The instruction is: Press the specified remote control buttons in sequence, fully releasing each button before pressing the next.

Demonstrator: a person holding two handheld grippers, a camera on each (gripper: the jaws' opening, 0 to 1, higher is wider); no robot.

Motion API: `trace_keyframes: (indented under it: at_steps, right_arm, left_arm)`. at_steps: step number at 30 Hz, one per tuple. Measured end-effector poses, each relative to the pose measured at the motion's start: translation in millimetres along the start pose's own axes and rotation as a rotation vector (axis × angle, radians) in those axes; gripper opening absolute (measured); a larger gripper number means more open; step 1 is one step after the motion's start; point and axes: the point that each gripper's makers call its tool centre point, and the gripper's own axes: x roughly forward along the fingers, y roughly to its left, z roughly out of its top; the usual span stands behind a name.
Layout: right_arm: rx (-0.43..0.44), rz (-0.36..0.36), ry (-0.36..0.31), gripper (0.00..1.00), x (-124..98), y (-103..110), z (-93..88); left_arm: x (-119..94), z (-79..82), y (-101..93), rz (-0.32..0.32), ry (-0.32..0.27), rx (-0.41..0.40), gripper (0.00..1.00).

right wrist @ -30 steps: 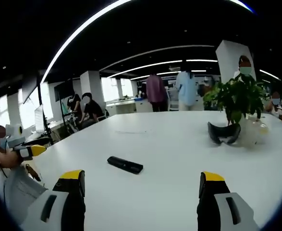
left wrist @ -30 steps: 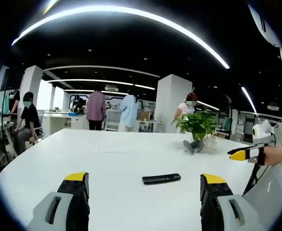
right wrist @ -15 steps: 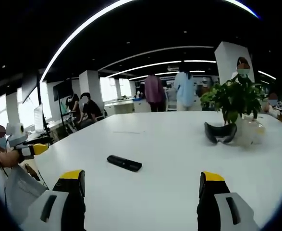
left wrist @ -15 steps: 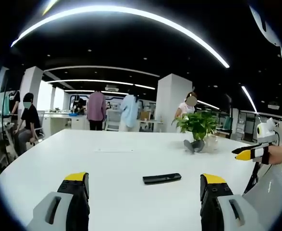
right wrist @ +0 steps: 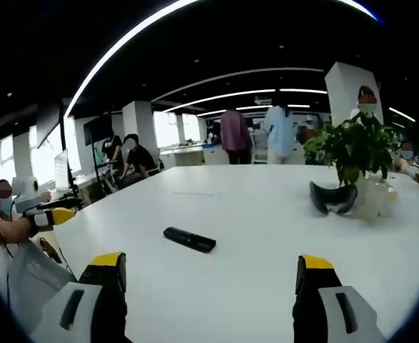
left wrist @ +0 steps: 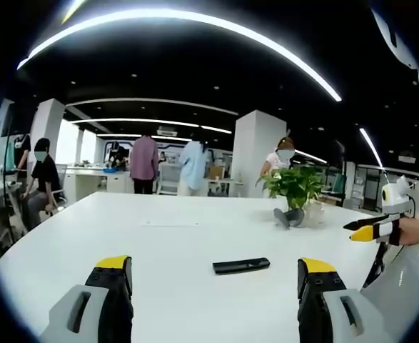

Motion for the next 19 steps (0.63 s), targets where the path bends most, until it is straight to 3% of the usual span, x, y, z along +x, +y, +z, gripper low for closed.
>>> trace_keyframes:
  at_steps: [19]
  right_arm:
    - [-0.024, 0.018, 0.014, 0.98, 0.6, 5.0, -0.8]
  left_arm:
    - [0.3, 1.4, -3.1, 0.0, 0.003, 0.002, 1.0]
